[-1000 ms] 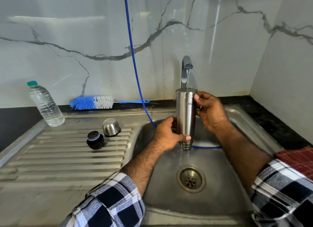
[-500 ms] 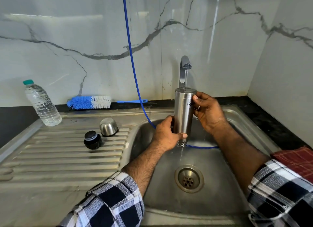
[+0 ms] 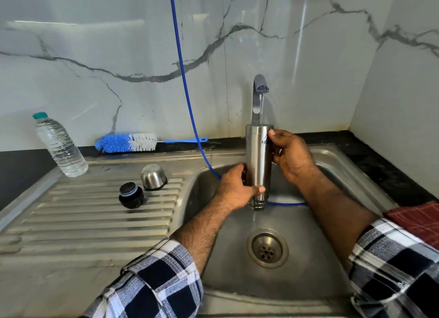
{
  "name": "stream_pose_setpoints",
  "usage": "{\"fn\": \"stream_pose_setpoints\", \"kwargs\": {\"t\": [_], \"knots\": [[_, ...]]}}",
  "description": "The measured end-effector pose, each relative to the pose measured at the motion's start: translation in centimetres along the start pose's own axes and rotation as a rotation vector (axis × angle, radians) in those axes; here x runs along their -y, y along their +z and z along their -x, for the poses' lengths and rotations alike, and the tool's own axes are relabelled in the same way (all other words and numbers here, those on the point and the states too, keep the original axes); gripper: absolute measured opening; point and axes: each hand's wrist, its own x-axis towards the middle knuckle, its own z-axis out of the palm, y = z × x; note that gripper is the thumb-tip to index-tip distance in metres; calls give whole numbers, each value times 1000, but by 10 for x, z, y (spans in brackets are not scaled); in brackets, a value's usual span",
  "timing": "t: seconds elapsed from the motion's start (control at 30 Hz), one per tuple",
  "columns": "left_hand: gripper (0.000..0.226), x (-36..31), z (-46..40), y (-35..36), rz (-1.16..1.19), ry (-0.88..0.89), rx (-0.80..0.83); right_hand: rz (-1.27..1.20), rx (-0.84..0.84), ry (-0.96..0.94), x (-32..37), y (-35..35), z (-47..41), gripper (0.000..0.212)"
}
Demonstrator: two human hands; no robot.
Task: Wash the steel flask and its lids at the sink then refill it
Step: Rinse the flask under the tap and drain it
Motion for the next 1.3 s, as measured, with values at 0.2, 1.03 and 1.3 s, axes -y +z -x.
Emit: {"fn": "stream_pose_setpoints", "kwargs": {"t": [0.2,1.03,1.3], "knots": [[76,2,-1,-2,1,-10,4,3,-2,12,1,2,1,16],[73,-17,24,-21,88,58,104,809,53,-130,51,15,35,70],[73,-50,53,-51,23,99,69,765,29,-205,87,25,70,69]]}}
